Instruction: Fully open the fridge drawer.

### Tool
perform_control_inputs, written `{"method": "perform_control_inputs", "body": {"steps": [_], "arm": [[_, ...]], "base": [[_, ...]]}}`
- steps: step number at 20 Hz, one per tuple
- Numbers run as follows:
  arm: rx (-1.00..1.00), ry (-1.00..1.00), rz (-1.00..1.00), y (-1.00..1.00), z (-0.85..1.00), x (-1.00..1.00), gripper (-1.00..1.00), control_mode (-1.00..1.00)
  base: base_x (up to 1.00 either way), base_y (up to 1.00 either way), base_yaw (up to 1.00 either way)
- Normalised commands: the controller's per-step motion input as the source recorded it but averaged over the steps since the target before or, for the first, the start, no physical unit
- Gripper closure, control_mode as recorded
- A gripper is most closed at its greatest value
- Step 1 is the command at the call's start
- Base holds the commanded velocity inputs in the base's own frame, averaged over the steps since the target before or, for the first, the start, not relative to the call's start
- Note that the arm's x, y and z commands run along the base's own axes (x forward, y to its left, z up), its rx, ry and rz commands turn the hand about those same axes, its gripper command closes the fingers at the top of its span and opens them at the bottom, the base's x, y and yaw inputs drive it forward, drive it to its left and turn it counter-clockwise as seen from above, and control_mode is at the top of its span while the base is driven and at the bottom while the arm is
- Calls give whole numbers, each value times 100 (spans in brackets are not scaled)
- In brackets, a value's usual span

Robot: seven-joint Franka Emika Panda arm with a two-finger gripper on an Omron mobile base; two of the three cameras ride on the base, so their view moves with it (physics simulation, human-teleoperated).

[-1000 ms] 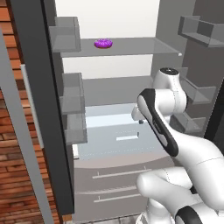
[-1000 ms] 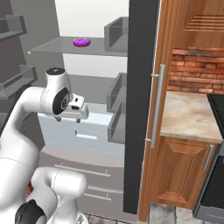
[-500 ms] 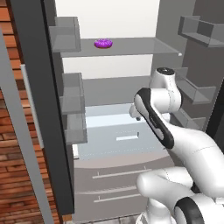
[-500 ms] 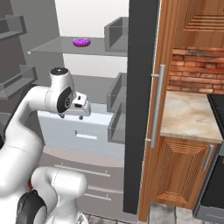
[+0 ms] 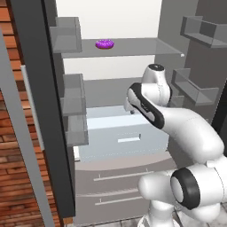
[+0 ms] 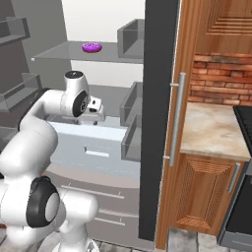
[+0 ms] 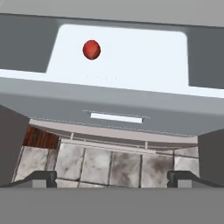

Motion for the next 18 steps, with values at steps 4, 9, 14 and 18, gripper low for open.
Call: {"method": "perform_control_inputs", "body": {"steps": [4, 9, 14, 18], "arm": [[0, 0, 0, 7, -3, 29, -100, -100], [0, 0, 0, 0, -2, 11, -100, -100], [0, 0, 0, 0, -3, 5, -100, -100], [0, 0, 0, 1, -11, 14, -100, -100]], "base": [[0, 0, 0], [0, 0, 0], [0, 0, 0], [0, 0, 0]]}}
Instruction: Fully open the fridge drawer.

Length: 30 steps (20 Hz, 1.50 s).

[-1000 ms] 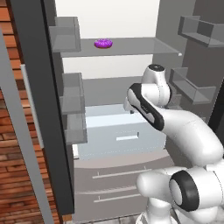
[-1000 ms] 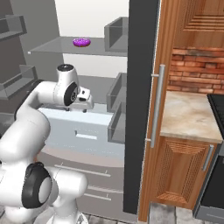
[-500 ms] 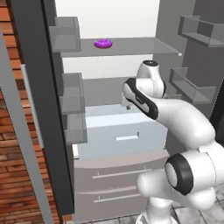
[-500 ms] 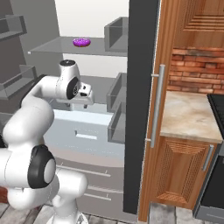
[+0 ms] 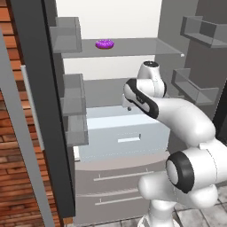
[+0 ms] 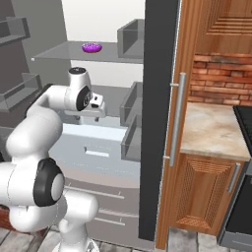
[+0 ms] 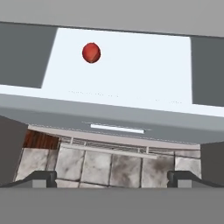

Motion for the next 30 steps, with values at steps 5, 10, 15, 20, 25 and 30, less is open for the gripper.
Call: {"method": "perform_control_inputs", "body": {"steps": [5, 10, 15, 20, 25, 30], "arm": [[0, 0, 0, 1, -24, 25, -100, -100], [0, 0, 0, 2, -21, 28, -100, -100], [0, 0, 0, 1, -18, 26, -100, -100], [0, 0, 0, 2, -20, 28, -100, -100], [0, 0, 0, 3, -19, 27, -100, -100], [0, 0, 0, 6, -15, 22, -100, -100]], "base": [[0, 0, 0], [0, 0, 0], [0, 0, 0], [0, 0, 0], [0, 0, 0], [0, 0, 0]]}}
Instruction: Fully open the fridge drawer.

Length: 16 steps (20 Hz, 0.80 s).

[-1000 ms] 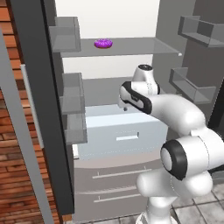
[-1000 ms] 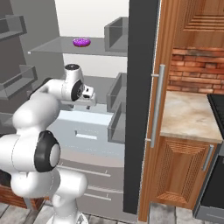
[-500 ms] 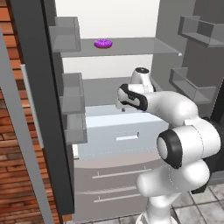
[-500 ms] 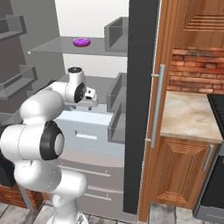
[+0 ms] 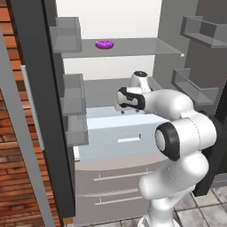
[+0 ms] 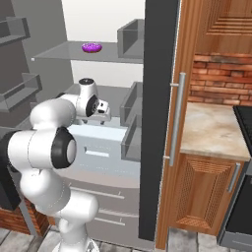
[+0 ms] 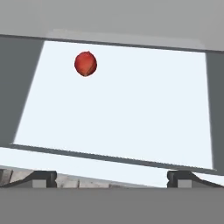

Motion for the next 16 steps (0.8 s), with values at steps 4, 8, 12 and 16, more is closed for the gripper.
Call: {"method": "perform_control_inputs", "body": {"steps": [4, 8, 12, 16], "arm": [[0, 0, 0, 2, -10, 25, -100, -100], [0, 0, 0, 0, -13, 28, -100, -100], [0, 0, 0, 0, -19, 23, -100, -100], [0, 1, 0, 0, -28, 16, -100, -100]], "base": [[0, 0, 0], [0, 0, 0], [0, 0, 0], [0, 0, 0]]}}
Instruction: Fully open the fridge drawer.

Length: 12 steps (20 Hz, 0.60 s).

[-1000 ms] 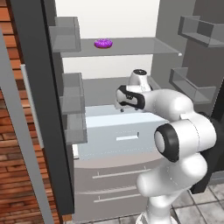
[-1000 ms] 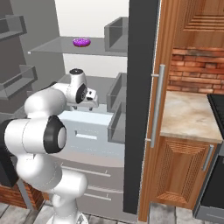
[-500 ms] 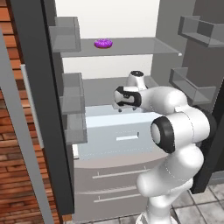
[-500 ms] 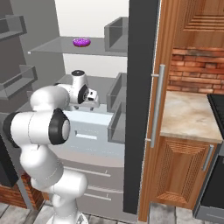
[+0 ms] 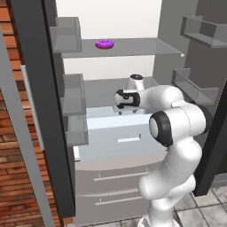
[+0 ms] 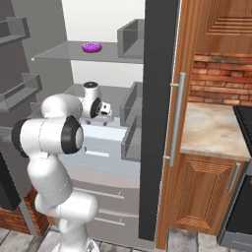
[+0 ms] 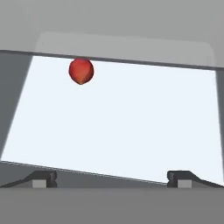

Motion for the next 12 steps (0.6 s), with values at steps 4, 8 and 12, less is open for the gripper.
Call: {"method": "perform_control_inputs", "body": {"steps": [4, 8, 12], "arm": [[0, 8, 0, 0, -32, 6, -100, -100], [0, 12, 0, 0, -27, 4, -100, -100], [0, 12, 0, 0, -6, -40, -100, -100]], "base": [[0, 0, 0], [0, 0, 0], [0, 0, 0]]}}
